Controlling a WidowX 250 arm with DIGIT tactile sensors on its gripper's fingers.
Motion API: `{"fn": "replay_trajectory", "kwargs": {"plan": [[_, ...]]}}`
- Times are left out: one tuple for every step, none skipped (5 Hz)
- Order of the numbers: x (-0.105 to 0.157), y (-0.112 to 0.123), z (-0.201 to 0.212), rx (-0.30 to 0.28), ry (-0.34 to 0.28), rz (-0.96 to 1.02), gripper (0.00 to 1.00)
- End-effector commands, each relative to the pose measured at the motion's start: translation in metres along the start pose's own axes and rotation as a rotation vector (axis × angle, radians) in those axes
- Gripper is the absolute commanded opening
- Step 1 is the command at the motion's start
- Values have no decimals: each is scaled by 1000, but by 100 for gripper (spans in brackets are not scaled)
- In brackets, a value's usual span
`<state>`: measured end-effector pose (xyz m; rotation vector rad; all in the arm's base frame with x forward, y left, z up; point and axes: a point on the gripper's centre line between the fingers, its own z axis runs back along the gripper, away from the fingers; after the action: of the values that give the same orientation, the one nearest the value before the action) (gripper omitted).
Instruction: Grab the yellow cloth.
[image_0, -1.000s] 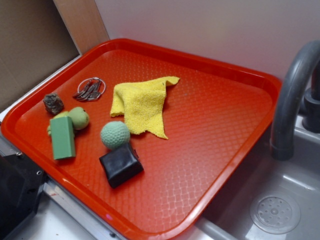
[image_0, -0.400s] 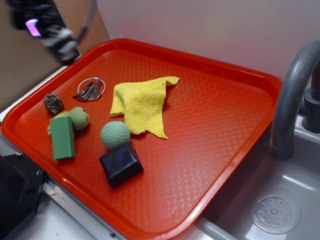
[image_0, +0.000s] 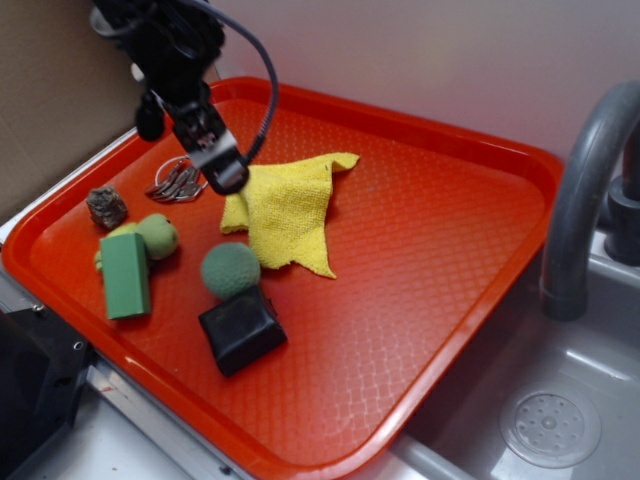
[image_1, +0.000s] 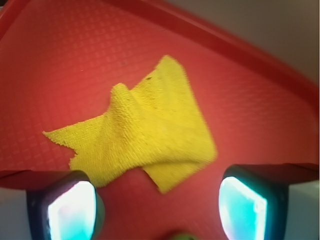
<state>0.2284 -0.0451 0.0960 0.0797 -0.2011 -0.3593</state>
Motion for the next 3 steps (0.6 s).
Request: {"fn": "replay_trajectory", "kwargs": {"plan": [[7,3,8,5,-27,12,100],[7,3,8,5,-27,12,100],[16,-5,-16,33,-46,31,0]]}}
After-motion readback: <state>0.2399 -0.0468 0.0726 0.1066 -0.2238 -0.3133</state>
